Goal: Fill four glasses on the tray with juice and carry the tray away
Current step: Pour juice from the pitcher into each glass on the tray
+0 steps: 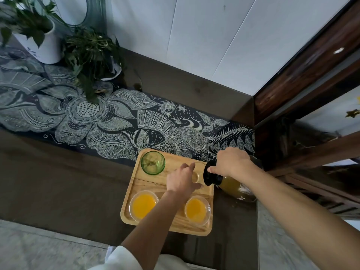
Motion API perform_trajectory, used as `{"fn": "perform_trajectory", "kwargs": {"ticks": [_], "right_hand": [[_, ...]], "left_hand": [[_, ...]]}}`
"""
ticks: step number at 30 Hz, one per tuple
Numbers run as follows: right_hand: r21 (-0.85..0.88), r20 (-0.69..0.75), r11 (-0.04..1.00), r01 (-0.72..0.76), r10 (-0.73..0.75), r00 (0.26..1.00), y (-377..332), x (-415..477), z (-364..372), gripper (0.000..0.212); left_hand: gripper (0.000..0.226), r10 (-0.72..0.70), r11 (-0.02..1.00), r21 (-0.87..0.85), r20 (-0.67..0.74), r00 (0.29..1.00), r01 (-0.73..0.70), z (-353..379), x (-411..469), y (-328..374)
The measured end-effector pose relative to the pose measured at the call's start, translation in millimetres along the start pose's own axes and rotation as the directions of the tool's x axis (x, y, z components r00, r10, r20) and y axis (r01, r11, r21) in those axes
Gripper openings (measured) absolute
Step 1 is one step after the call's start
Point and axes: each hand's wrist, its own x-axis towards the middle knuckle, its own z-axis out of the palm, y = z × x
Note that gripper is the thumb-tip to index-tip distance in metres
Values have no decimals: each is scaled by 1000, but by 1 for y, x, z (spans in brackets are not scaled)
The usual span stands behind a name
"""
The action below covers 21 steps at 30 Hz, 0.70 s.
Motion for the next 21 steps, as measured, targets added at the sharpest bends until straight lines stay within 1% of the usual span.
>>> {"fn": "perform_trajectory", "kwargs": {"ticks": [11,16,21], "right_hand": [[-43,-13,999,3,-4,1000,-9,-3,-4,62],[-37,-6,999,8,-8,1000,-12,-6,-6,61],[-51,-11,999,18,-18,1000,-17,-9,-14,62]], "left_hand": [[77,-12,999,-31,-7,1000,12,2,-2,0],[73,-19,999,-46,-16,1000,19,1,-4,1],[79,-27,999,-37,-15,1000,27,0,-4,0]]}}
